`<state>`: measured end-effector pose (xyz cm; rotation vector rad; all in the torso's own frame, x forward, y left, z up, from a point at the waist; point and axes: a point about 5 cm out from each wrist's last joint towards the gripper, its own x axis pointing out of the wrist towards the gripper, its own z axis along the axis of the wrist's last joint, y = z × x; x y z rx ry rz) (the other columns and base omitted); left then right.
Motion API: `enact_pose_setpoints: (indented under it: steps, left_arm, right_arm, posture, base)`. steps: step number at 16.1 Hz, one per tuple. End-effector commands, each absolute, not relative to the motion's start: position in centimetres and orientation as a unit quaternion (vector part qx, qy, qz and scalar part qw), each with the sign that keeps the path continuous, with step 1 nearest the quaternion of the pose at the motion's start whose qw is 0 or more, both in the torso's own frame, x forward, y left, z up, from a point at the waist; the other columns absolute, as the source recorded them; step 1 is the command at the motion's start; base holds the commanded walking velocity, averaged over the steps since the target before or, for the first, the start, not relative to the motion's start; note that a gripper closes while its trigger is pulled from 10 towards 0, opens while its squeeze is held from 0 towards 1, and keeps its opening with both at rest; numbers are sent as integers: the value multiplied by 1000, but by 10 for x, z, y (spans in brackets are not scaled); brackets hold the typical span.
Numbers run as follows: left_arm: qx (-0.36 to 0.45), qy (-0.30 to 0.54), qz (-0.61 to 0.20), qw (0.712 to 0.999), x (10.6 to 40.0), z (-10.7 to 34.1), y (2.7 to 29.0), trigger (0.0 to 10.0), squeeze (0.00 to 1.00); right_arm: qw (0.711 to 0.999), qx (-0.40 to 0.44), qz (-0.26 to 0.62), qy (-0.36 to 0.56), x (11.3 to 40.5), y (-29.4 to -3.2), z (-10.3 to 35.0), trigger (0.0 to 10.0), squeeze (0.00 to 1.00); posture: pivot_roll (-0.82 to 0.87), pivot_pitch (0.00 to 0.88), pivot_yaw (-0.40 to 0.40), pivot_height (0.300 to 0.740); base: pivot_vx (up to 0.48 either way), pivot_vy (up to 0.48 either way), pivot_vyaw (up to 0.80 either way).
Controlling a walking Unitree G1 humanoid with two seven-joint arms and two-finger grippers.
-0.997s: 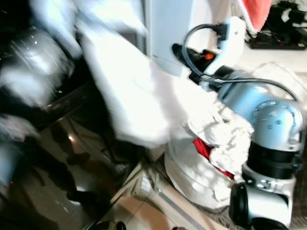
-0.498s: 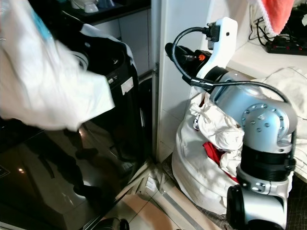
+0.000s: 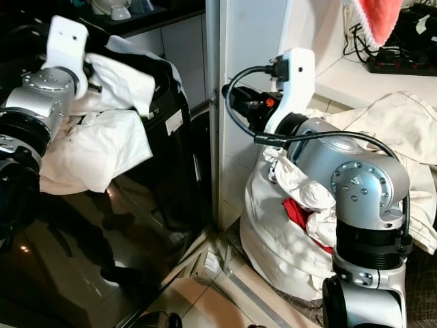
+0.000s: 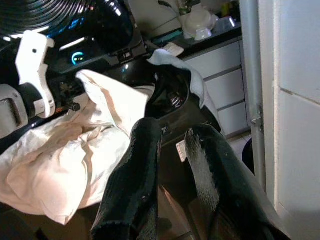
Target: Clothes washing
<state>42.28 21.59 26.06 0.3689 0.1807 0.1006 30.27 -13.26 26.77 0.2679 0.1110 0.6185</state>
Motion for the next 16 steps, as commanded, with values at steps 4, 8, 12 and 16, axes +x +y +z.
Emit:
enact_pose_setpoints:
  steps: [4, 8, 12, 16]
  left_arm:
    - [224, 163, 7, 961, 419, 240, 218, 10000, 1000]
    - [245, 174, -4, 954, 418, 247, 223, 10000, 1000]
    - [244, 193, -22, 950, 415, 246, 229, 10000, 1000]
    - [232, 192, -29, 953, 408, 241, 239, 10000, 0]
  right_arm:
    - [940, 120, 313, 65, 299, -130, 264, 10000, 0]
    - [939, 119, 314, 69, 299, -129, 263, 10000, 0]
    - [938, 122, 315, 72, 299, -129, 262, 10000, 0]
    - [937, 124, 319, 73, 300, -127, 263, 10000, 0]
  posture:
    - [4, 0, 66, 740]
    - [5, 0, 68, 740]
    - [23, 0, 59, 740]
    - [34, 0, 52, 740]
  base:
    - [0, 0, 0]
    - [0, 0, 0]
    - [0, 0, 0]
    - [0, 0, 0]
